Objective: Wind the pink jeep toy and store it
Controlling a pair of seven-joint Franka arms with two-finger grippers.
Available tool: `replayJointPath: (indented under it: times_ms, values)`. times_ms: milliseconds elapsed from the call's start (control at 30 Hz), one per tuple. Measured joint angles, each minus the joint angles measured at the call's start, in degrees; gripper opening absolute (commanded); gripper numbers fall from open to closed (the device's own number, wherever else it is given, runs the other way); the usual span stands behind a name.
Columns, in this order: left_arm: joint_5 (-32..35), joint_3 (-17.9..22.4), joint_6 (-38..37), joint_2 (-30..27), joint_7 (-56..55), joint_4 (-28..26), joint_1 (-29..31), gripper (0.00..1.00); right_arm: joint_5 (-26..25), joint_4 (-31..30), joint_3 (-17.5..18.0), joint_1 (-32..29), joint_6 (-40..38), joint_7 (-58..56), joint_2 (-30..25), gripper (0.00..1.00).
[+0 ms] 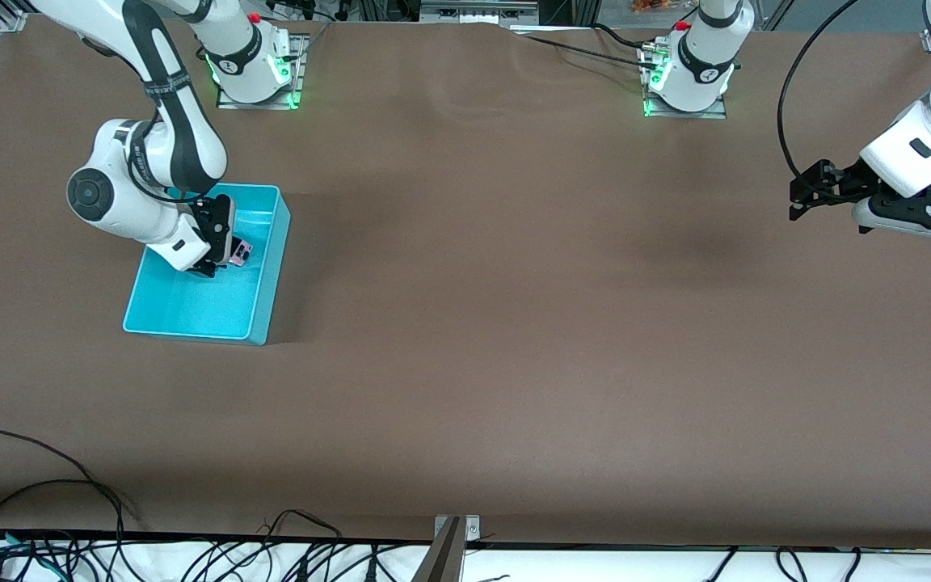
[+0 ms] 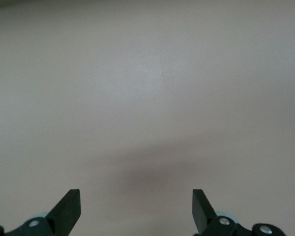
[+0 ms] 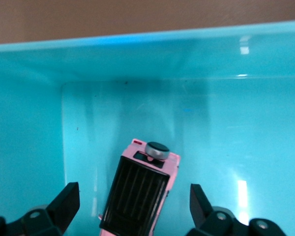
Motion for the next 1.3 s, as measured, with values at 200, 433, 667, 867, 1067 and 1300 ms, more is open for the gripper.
replayJointPath:
  times_ms: [200, 433, 667, 867, 1067, 1300]
  values:
    - [0.0, 0.0, -0.82, -0.03, 0.0, 0.0, 0.0, 1.0, 0.28, 10.41, -0.18, -0.02, -10.1, 3.88, -1.64, 1.0]
    - [0.0, -0.02, -1.15, -0.12, 0.0, 0.09, 0.0, 1.0, -0.68, 24.9, -0.96, -0.08, -24.43, 19.18, -2.81, 1.0]
    - [0.0, -0.02, -3.43, -0.14, 0.0, 1.6, 0.0, 1.0, -5.37, 36.28, -0.94, 0.01, -33.01, 40.46, -2.96, 1.0]
    - [0.0, -0.02, -5.08, -0.19, 0.0, 2.16, 0.0, 1.0, -5.9, 42.87, -0.85, 0.12, -39.74, 57.22, -2.96, 1.0]
    - [0.0, 0.02, -7.17, -0.22, 0.0, 3.15, 0.0, 1.0, -6.1, 47.73, -1.4, 0.07, -45.21, 72.29, -2.96, 1.0]
    - [0.0, 0.0, -8.56, -0.27, 0.0, 4.42, 0.0, 1.0, -6.63, 50.4, -3.99, -0.2, -47.03, 79.14, -2.91, 1.0]
